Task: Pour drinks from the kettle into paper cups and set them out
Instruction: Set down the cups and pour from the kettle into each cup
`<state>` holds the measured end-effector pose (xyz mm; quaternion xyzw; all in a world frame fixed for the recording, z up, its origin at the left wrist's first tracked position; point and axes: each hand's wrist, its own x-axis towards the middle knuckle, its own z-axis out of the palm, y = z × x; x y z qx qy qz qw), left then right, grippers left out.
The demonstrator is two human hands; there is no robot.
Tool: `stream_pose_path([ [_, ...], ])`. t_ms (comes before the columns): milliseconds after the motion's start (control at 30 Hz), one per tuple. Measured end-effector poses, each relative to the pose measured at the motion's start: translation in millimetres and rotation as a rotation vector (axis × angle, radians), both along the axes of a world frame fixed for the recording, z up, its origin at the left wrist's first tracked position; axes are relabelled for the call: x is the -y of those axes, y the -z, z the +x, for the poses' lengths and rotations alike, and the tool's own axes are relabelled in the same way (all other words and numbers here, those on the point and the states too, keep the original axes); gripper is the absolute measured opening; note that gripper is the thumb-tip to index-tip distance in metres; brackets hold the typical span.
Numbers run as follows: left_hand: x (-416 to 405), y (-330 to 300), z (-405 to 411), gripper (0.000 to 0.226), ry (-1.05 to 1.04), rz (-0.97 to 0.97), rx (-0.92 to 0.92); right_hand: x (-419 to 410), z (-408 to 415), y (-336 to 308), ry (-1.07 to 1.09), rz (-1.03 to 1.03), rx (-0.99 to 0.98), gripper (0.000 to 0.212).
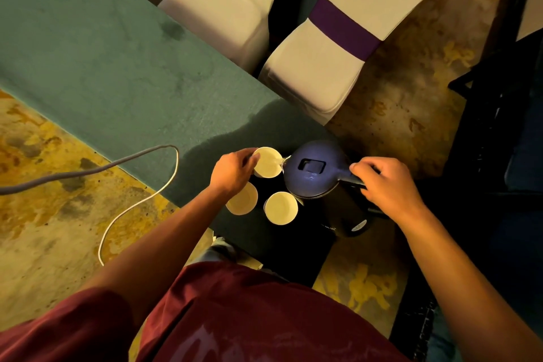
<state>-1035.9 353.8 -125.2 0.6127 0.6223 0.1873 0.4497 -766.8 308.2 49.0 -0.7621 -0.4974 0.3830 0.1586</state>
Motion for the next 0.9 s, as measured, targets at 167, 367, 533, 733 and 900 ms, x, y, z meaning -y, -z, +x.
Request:
stream_pose_path([
  [167,2.1,-3.6,-4.4,0.05,0.008,-0.039,0.008,13.3,3.0,5.3,0.112,0.054,-0.138,0.031],
  [367,7.2,-6.0,-11.9,0.047,0.066,-0.015,-0.094,28.9,8.0,12.1,0.242,0.125,-0.277,0.029],
  [533,16.8,-6.1,-25.4,0.045,0.163,0.057,-0.215,48.3,10.3,0.8,0.397,0.182,-0.402,0.02],
  [733,30.6,-7.3,-47.4,0.046,0.24,0.035,-0.272,83.5,5.8,-15.1,0.497,0.263,-0.413,0.02],
  [900,40.1,-7.5,-57.8,0.04,0.308,-0.033,-0.192,120.9,-2.1,-21.7,0.606,0.315,-0.38,0.014],
])
